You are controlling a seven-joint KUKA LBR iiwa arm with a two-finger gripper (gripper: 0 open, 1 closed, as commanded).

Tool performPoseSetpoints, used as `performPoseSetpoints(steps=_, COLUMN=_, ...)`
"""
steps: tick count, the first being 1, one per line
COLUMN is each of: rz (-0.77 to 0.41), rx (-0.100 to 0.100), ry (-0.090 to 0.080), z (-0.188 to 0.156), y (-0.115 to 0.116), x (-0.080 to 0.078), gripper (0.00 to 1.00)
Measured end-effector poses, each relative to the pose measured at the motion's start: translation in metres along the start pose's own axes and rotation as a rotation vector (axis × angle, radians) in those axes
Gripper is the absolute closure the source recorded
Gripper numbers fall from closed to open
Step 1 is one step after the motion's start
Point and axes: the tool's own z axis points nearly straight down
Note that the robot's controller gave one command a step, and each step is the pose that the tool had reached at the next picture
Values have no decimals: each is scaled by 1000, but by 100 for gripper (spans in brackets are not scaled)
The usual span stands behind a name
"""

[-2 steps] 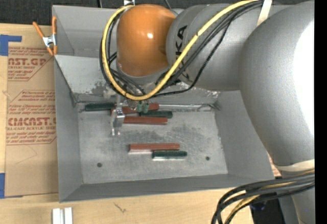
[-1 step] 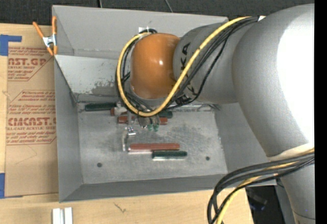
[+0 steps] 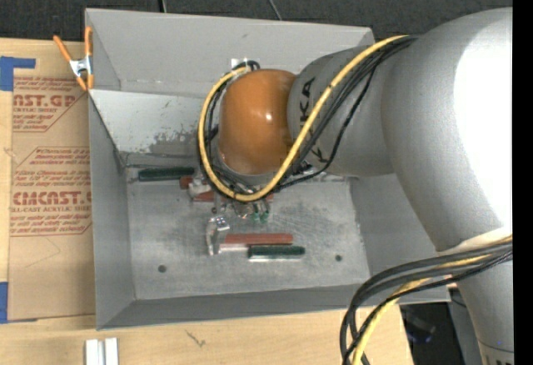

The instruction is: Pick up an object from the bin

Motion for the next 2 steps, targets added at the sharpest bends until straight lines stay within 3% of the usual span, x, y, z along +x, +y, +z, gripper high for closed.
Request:
performPoseSetpoints(steps=1, rz=-376, rx=-2, ry=-2, z=16, y=-71, x=35, gripper=100)
performPoseSetpoints(steps=2, rz=-375, rx=-2, ry=-2, z=16, y=-71, x=35, gripper=100)
